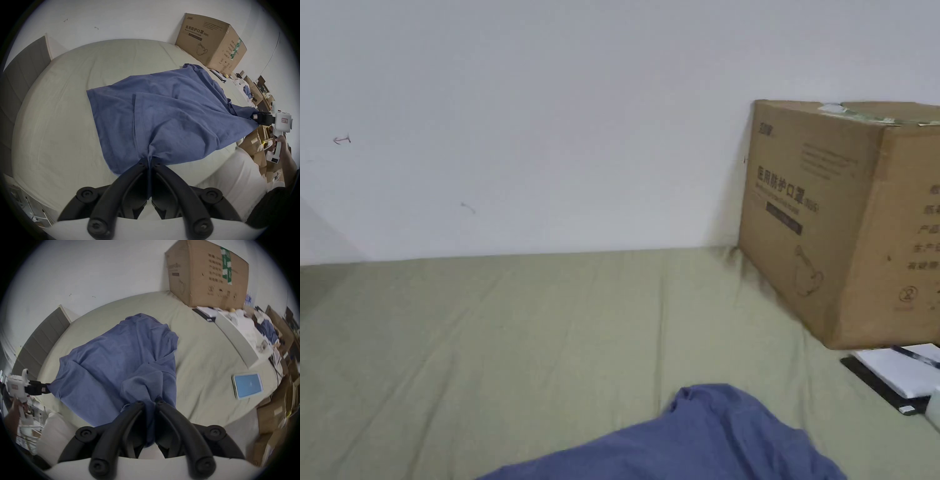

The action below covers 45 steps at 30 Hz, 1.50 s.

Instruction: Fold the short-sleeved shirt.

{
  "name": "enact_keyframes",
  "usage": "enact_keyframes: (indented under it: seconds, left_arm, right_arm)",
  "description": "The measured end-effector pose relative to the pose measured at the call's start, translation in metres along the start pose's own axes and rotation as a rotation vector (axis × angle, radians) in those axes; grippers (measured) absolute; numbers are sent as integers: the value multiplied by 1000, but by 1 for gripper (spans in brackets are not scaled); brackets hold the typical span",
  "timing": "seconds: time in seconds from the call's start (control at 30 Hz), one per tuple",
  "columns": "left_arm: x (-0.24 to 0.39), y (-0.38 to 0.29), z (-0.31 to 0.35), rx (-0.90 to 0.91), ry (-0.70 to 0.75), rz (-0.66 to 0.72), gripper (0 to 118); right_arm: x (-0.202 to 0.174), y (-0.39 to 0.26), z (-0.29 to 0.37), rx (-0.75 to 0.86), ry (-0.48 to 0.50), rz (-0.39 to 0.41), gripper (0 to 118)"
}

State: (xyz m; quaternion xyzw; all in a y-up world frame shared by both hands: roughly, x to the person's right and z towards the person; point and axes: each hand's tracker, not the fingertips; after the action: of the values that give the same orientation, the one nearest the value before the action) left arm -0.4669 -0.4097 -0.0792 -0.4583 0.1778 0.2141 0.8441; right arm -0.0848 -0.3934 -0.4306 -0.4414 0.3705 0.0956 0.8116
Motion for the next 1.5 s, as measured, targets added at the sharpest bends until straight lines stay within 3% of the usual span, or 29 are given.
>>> enact_keyframes:
  seconds: [0.2,0.23,0.27,0.3,0.33,0.37,0.4,0.43,0.47,0.67,0.7,0.73,0.77,0.8,0.83,0.87,0.97,1.1,1.23,1.27,1.37,1.4,1.5]
  left_arm:
    - [0,-5,-14,-55,65,-24,7]
    - [-1,-7,-16,-59,97,-20,15]
    - [-5,-9,-17,-51,108,-8,34]
    - [-11,-11,-16,-42,114,13,74]
    - [-18,-14,-13,-17,112,55,102]
    - [-12,-16,0,7,102,91,118]
    - [-18,-19,7,33,96,124,117]
    - [-22,-21,16,93,75,150,117]
    - [-25,-21,24,115,88,184,117]
    - [-8,-26,86,382,28,240,114]
    - [-1,-30,96,492,62,189,88]
    - [9,-31,99,549,140,155,48]
    - [18,-33,99,595,234,114,12]
    - [24,-36,104,652,270,97,2]
    - [25,-38,108,693,235,100,2]
    - [29,-36,112,711,184,123,2]
    - [32,-20,121,718,165,198,0]
    - [-9,50,103,496,111,289,0]
    - [-89,124,16,138,51,381,0]
    - [-102,132,-6,132,76,381,8]
    - [-123,153,-66,34,189,362,108]
    - [-128,155,-83,-5,210,349,117]
    - [-123,159,-115,-68,212,347,116]
  right_arm:
    - [-8,4,-24,-104,11,11,11]
    - [-10,4,-26,-98,15,9,12]
    - [-15,5,-26,-92,12,8,13]
    - [-18,6,-25,-82,10,9,19]
    - [-20,8,-24,-63,11,13,34]
    - [-24,10,-20,-42,10,27,62]
    - [-28,12,-17,-24,5,45,109]
    - [-33,13,-15,-19,0,60,117]
    - [-38,15,-10,-5,-7,71,112]
    - [-68,29,38,237,66,93,112]
    - [-75,25,47,326,97,87,107]
    - [-80,22,53,394,128,91,92]
    - [-88,21,60,453,143,102,59]
    - [-98,21,64,484,121,119,8]
    - [-105,20,68,521,93,138,0]
    - [-112,25,76,549,89,132,0]
    - [-120,36,82,557,176,137,0]
    - [-128,42,72,534,162,206,0]
    - [-127,55,52,484,212,196,0]
    - [-125,58,45,465,224,173,0]
    - [-120,63,23,401,226,102,0]
    - [-119,63,17,388,230,85,0]
    - [-112,63,-2,351,296,92,0]
